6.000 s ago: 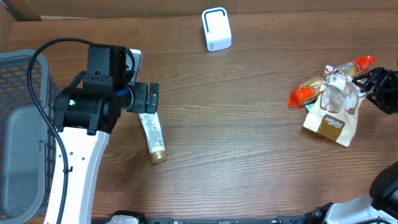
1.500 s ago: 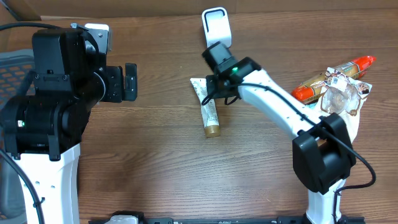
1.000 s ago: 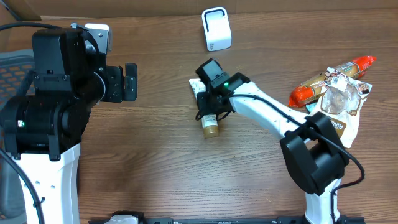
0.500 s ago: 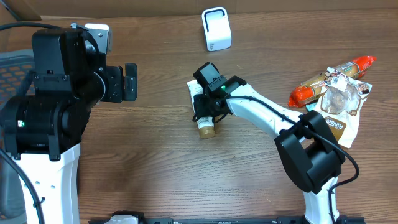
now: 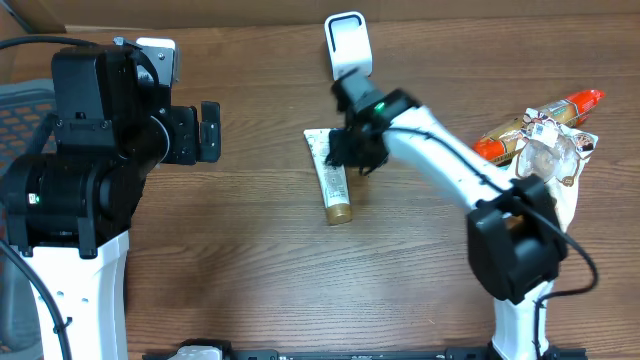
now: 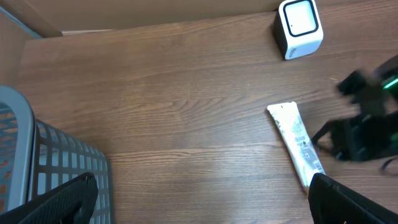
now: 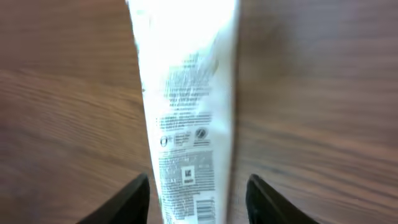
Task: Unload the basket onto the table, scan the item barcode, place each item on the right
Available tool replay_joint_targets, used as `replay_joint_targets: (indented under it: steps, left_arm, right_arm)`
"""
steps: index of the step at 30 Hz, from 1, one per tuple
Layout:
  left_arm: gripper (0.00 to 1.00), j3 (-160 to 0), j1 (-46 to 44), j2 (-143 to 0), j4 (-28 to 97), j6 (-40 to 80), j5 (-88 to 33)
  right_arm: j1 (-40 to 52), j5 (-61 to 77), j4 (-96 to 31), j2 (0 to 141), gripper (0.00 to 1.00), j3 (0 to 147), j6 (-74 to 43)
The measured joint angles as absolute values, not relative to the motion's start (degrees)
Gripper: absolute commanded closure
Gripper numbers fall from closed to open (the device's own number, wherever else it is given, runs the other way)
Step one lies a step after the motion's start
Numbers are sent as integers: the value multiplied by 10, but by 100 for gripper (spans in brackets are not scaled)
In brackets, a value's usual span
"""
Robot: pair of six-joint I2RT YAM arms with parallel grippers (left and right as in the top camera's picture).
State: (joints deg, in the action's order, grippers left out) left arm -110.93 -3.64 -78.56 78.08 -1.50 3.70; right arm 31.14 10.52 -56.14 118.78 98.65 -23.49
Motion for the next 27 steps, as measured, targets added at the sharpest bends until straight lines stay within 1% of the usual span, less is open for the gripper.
replay_joint_targets:
  steps: [4, 6, 7, 8, 9, 11, 14, 18, 19, 23, 24, 27]
  left_arm:
    - [1, -1109, -36, -786, 781, -15, 37]
    - [0, -1109, -36, -786, 781, -15, 37]
    - [0, -1109, -36, -786, 781, -15, 37]
    - [0, -1109, -36, -786, 781, -15, 37]
    - [1, -1109, -36, -786, 781, -15, 37]
    - [1, -1109, -36, -786, 781, -15, 37]
    - [0, -1109, -36, -786, 781, -15, 37]
    - [0, -1109, -36, -786, 781, -15, 37]
    - [0, -1109, -36, -786, 781, -15, 37]
    - [0, -1109, -36, -786, 781, -15, 37]
    - [0, -1109, -36, -786, 781, -15, 37]
    - [0, -1109, -36, -786, 781, -15, 37]
  right_arm:
    - [274, 117, -573, 1158, 47, 1000, -218]
    - [260, 134, -574, 1153, 28, 999, -207]
    - [258, 144, -570, 1153, 20, 993, -201]
    - [258, 153, -569, 1153, 15, 988, -193]
    - [259, 162, -567, 1155, 11, 978, -183]
    - [264, 179, -561, 1160, 6, 957, -175]
    - [275, 203, -551, 1181, 4, 933, -168]
    - [281, 237, -522, 1213, 12, 913, -165]
    - [281, 249, -512, 1218, 16, 906, -165]
    - [283, 274, -501, 1232, 24, 896, -164]
    - [283, 279, -495, 1236, 30, 894, -166]
    - [290, 291, -476, 1240, 43, 887, -168]
